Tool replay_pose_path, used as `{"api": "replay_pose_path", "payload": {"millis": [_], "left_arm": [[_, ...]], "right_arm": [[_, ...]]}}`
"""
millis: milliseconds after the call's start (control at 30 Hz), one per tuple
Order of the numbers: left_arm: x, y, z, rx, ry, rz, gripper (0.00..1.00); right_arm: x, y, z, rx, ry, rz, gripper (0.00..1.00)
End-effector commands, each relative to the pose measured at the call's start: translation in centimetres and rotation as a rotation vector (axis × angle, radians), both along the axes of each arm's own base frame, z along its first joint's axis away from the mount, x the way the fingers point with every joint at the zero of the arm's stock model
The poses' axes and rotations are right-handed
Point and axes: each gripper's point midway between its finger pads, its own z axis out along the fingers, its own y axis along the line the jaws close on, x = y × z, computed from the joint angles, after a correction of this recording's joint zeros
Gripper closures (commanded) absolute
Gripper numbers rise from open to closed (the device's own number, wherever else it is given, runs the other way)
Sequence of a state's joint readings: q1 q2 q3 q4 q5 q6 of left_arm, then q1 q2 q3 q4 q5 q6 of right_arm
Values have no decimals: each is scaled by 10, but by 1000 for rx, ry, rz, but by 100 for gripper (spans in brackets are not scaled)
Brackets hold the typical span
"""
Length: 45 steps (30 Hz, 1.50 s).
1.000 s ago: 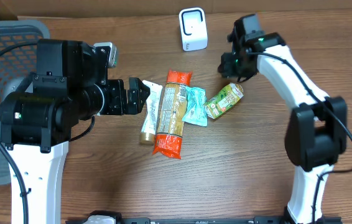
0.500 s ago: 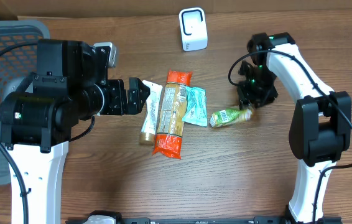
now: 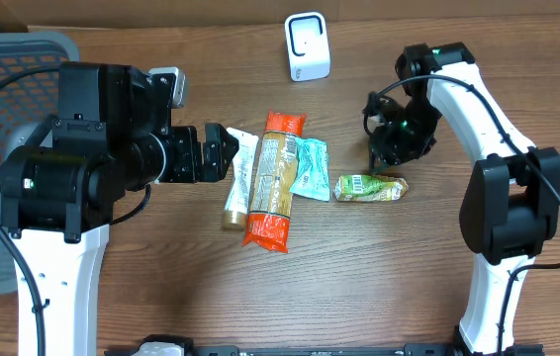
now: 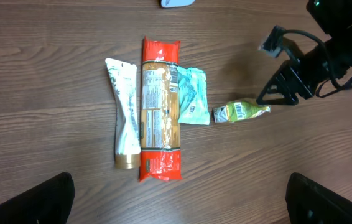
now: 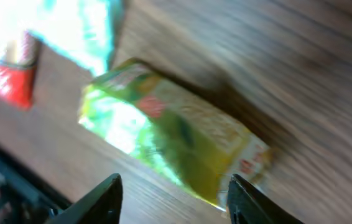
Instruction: Scan the item barcode
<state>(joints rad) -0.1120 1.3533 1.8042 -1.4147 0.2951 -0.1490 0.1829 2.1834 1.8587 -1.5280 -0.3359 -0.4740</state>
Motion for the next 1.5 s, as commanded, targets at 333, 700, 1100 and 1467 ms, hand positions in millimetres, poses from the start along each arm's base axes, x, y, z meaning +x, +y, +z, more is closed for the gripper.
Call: {"api": "replay_pose_path", "payload": {"millis": [333,700,1100,1467], "left_arm": [[1,-4,0,5,-4,-30,0],[1,-4,0,5,-4,-30,1],[1,-4,0,5,-4,-30,0],[1,-4,0,4,-4,-30,0]], "right_arm": [[-7,-29,-32,65,-63,189,43],[-18,-22,-47,112,-40,177,63],[-2,-15,18,119,-50,82,57],[-3,-20,128,102,-306,99,0]]}}
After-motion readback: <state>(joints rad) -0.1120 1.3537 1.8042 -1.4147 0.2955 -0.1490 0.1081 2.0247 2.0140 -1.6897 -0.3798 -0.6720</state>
